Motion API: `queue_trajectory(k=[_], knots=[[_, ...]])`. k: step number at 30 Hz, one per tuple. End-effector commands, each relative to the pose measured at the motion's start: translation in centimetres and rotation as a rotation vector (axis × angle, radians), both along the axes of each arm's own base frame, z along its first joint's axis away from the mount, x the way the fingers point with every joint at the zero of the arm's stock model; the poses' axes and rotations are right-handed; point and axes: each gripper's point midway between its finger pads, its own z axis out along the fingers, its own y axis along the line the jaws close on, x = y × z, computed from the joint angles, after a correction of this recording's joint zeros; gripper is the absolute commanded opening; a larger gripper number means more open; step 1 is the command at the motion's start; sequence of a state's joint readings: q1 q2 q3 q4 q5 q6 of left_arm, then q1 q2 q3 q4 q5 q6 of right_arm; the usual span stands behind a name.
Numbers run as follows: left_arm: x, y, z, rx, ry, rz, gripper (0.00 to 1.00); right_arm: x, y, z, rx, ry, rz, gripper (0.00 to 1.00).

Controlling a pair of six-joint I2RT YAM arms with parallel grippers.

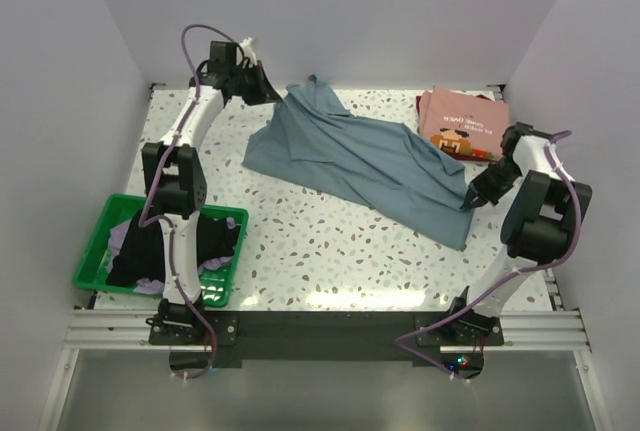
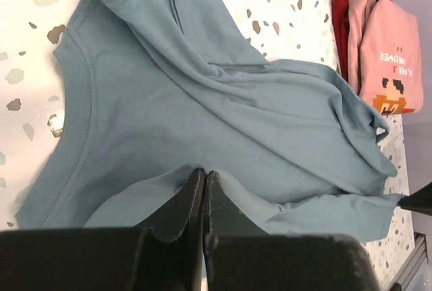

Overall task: Fold and stack the t-shirts
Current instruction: Fold the tshirt

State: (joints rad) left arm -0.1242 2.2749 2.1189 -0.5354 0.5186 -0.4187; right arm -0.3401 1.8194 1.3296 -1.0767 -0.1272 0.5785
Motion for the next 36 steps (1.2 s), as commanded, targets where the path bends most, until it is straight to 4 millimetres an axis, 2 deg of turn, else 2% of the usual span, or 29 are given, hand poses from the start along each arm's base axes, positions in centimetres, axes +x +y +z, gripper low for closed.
queue_trajectory(k=[1, 7, 12, 13, 16, 17, 18, 20, 21, 22, 24, 25, 26, 27, 28, 29, 30, 31, 32, 34, 35, 36], knots=[[2.2, 0.8, 3.4, -0.031, -0.113, 0.037, 0.00, 1.2, -0.7, 1.1, -0.003, -0.041, 0.006, 0.00], [2.5, 0.9, 2.6, -0.044, -0.097, 0.045, 0.00, 1.6, -1.2, 1.3, -0.006, -0.043, 0.012, 0.00], [2.7, 0.7, 0.8, -0.053, -0.063, 0.046, 0.00, 1.9, -1.2, 0.1, 0.013, -0.024, 0.018, 0.00], [2.8, 0.6, 0.3, -0.055, -0.054, 0.045, 0.12, 2.2, -1.2, -0.1, 0.017, -0.026, 0.019, 0.00], [3.0, 0.8, -0.6, -0.051, -0.043, 0.056, 0.39, 2.8, -1.4, -0.1, 0.015, -0.041, 0.015, 0.00], [3.0, 0.8, -0.8, -0.048, -0.042, 0.056, 0.57, 3.1, -1.4, -0.1, 0.010, -0.052, 0.018, 0.00], [3.1, 0.9, -0.9, -0.044, -0.042, 0.058, 0.63, 3.3, -1.5, 0.0, 0.011, -0.058, 0.019, 0.01], [2.9, 1.2, -1.3, -0.023, -0.035, 0.069, 0.74, 3.7, -1.6, 0.5, 0.009, -0.077, 0.032, 0.15], [2.9, 1.6, -1.6, 0.003, -0.035, 0.078, 0.76, 3.8, -1.7, 0.7, 0.001, -0.087, 0.043, 0.32], [2.5, 2.0, -1.6, 0.023, -0.025, 0.083, 0.77, 3.7, -1.8, 1.2, -0.011, -0.100, 0.049, 0.38], [1.4, 2.8, -2.9, 0.076, 0.006, 0.090, 0.79, 3.1, -1.9, 1.6, -0.027, -0.095, 0.062, 0.52], [0.9, 3.4, -2.7, 0.103, 0.010, 0.104, 0.79, 2.7, -2.2, 2.2, -0.052, -0.106, 0.075, 0.55], [-0.5, 4.0, -4.5, 0.127, 0.065, 0.107, 0.79, 1.7, -2.1, 2.0, -0.054, -0.083, 0.080, 0.58], [-1.2, 4.3, -5.0, 0.149, 0.077, 0.100, 0.79, 1.1, -2.0, 2.0, -0.061, -0.079, 0.084, 0.62], [-2.0, 4.8, -4.4, 0.167, 0.072, 0.108, 0.79, 0.4, -1.9, 2.0, -0.065, -0.073, 0.092, 0.64], [-3.5, 5.2, -6.2, 0.189, 0.121, 0.106, 0.79, -0.8, -1.7, 1.9, -0.077, -0.065, 0.092, 0.66], [-4.2, 5.7, -6.5, 0.216, 0.125, 0.108, 0.79, -1.6, -1.4, 1.8, -0.075, -0.058, 0.098, 0.69], [-4.9, 5.9, -5.8, 0.225, 0.114, 0.112, 0.79, -2.3, -1.1, 1.5, -0.073, -0.052, 0.098, 0.71], [-6.3, 6.2, -7.2, 0.240, 0.151, 0.112, 0.79, -3.6, -0.6, 1.0, -0.068, -0.039, 0.098, 0.72], [-7.5, 6.7, -7.2, 0.257, 0.157, 0.117, 0.79, -5.0, -0.2, 0.2, -0.066, -0.020, 0.099, 0.72], [-8.5, 6.9, -8.3, 0.262, 0.189, 0.117, 0.78, -6.3, 0.2, -0.7, -0.056, 0.009, 0.097, 0.73], [-8.9, 7.0, -8.6, 0.265, 0.200, 0.118, 0.78, -6.7, 0.3, -0.9, -0.062, 0.009, 0.098, 0.73]])
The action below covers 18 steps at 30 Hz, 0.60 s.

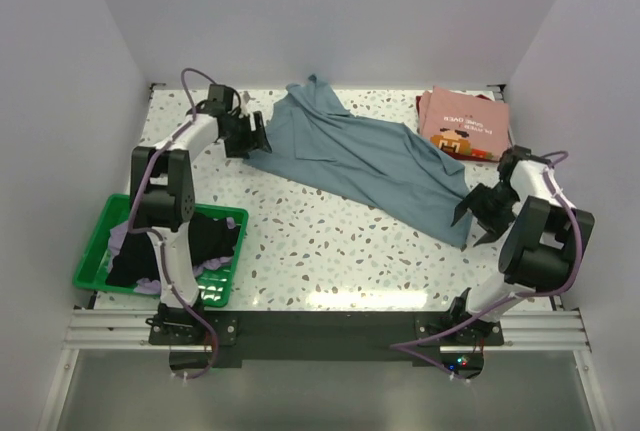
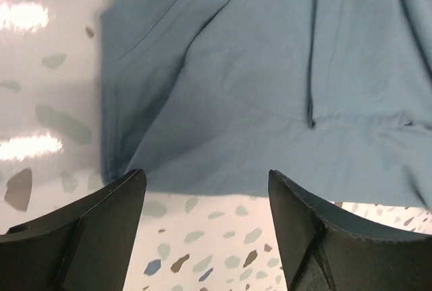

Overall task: Fold and stack the t-shirts
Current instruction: Fold the tshirt

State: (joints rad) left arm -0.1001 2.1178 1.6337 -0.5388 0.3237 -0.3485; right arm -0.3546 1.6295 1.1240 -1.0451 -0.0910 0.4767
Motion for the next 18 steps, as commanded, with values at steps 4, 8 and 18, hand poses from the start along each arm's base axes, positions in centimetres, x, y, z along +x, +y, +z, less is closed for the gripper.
queue_trajectory(k=[4, 8, 18], knots=[[-1.6, 2.6, 1.5, 0.089, -0.035, 0.022, 0.77, -3.1, 0.4, -2.0, -0.016, 0.044, 0.013, 0.70], [-1.8, 2.9, 0.7, 0.090, -0.025, 0.026, 0.75, -3.7, 0.1, -2.5, -0.034, 0.066, 0.017, 0.66], [-2.4, 3.1, -0.8, 0.072, 0.015, 0.046, 0.68, -3.3, -0.1, -4.2, -0.040, 0.064, 0.000, 0.58]])
